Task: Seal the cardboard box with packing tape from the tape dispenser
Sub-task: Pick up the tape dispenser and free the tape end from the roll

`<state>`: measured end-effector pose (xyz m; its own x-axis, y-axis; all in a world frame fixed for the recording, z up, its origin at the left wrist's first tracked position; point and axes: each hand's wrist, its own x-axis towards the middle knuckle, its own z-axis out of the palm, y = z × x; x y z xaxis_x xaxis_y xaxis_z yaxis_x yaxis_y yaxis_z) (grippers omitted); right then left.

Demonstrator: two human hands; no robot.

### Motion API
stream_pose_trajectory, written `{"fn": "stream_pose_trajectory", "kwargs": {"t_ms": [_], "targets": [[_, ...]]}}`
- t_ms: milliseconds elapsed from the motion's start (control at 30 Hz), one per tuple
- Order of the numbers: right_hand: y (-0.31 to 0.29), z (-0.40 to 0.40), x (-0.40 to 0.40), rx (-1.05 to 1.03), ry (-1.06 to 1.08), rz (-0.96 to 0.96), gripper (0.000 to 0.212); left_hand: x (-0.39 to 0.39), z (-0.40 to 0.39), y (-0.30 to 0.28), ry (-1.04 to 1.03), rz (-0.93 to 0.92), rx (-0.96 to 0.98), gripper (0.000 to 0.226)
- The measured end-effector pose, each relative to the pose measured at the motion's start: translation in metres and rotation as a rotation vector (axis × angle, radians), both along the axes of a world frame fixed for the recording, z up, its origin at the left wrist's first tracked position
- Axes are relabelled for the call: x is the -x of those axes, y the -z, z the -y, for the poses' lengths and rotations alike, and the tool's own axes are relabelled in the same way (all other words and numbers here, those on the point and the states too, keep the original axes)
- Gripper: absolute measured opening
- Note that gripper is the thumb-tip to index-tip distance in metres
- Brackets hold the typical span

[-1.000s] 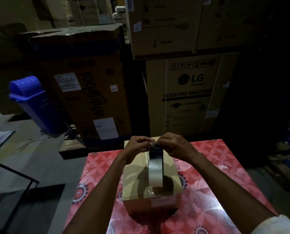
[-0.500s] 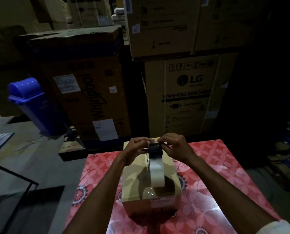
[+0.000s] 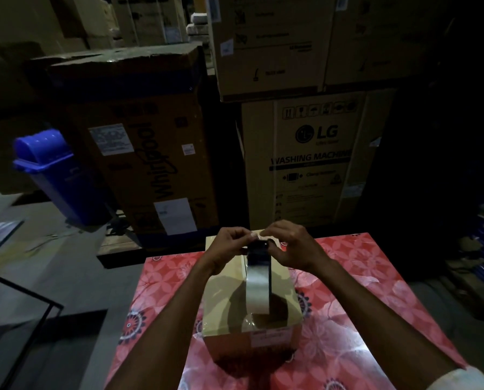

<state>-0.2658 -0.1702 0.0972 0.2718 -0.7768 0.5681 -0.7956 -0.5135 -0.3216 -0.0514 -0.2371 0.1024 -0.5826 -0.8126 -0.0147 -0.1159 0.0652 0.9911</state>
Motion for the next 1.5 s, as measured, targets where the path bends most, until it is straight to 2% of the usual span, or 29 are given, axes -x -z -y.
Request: {"fn": "stream_pose_trajectory", "kwargs": {"t_ms": [133,200,300,533,767,900,1033,1133,1367,1500], "targets": [[-0.008,-0.002,-0.005,-0.117,0.135,0.4,0.029,0.0,0.001,-0.002,0.001,0.013,0.0,0.026],[-0.013,-0.001,-0.012,-0.251,0.191,0.526,0.02,0.0,0.002,-0.002,0.007,0.023,0.004,0.026],[-0.018,0.001,-0.02,-0.505,0.187,0.64,0.028,0.0,0.001,-0.006,0.018,0.034,0.009,0.023],[-0.022,0.0,-0.021,-0.584,0.182,0.606,0.013,-0.001,-0.001,-0.011,0.027,0.085,0.061,0.023],[-0.018,0.003,-0.01,-0.652,0.164,0.605,0.014,0.005,-0.005,-0.011,-0.021,0.104,0.087,0.023],[-0.022,0.002,-0.01,-0.732,0.124,0.708,0.021,0.004,-0.005,-0.011,-0.027,0.104,0.081,0.024],[-0.021,0.001,-0.021,-0.651,0.164,0.602,0.018,0.003,-0.006,-0.011,-0.025,0.113,0.088,0.024],[-0.02,0.003,-0.022,-0.666,0.188,0.632,0.012,0.006,-0.007,-0.011,-0.055,0.115,0.086,0.024],[-0.024,0.001,-0.026,-0.708,0.175,0.684,0.022,0.005,-0.007,-0.007,-0.112,0.117,0.065,0.023],[-0.019,0.002,-0.029,-0.674,0.207,0.656,0.013,0.007,-0.008,-0.007,-0.124,0.102,0.047,0.024]]}}
